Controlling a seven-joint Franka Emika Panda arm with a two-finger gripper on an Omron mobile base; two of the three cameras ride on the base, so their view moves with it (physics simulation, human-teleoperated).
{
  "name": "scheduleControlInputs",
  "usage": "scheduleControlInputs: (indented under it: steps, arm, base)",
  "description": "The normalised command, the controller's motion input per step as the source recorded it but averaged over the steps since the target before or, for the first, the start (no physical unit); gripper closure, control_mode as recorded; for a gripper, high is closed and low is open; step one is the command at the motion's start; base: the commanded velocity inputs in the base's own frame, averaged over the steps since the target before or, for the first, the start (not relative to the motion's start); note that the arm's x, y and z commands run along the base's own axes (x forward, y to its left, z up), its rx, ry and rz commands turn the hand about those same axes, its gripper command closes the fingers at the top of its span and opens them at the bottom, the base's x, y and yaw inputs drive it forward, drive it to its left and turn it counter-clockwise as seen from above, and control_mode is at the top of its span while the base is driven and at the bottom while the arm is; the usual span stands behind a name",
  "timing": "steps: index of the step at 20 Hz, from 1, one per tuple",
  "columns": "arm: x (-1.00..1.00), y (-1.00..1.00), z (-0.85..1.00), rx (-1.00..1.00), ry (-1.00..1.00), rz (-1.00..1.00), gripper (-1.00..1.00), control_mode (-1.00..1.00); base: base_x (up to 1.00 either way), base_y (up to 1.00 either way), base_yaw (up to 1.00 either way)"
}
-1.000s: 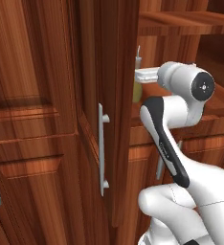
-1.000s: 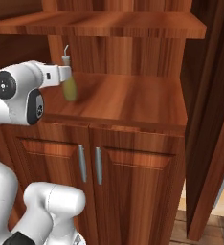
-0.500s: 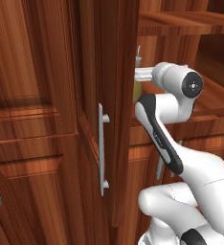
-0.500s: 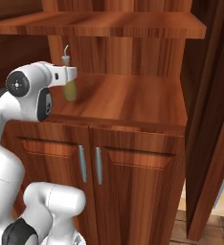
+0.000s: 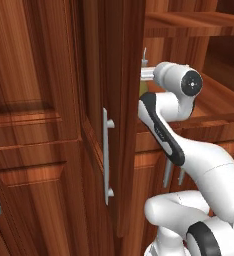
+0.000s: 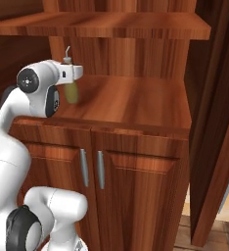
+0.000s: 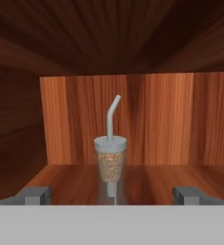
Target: Retrieve the bottle and the shaker from the cabinet and place them next to the mixing bowl on the counter. Then add garlic from the fridge to the mixing bowl.
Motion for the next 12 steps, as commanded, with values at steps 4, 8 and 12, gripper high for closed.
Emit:
scheduleControlInputs:
  steps: [4, 8, 12]
  arm:
    - [0.33, 0.00, 0.00, 0.00, 0.00, 0.00, -1.00, -1.00]
    - [0.28, 0.00, -0.02, 0.00, 0.00, 0.00, -1.00, -1.00]
    - [0.16, 0.00, 0.00, 0.00, 0.00, 0.00, -1.00, -1.00]
  base:
    - [0.00, 0.00, 0.00]
    - [0.00, 0.00, 0.00]
    - [0.00, 0.00, 0.00]
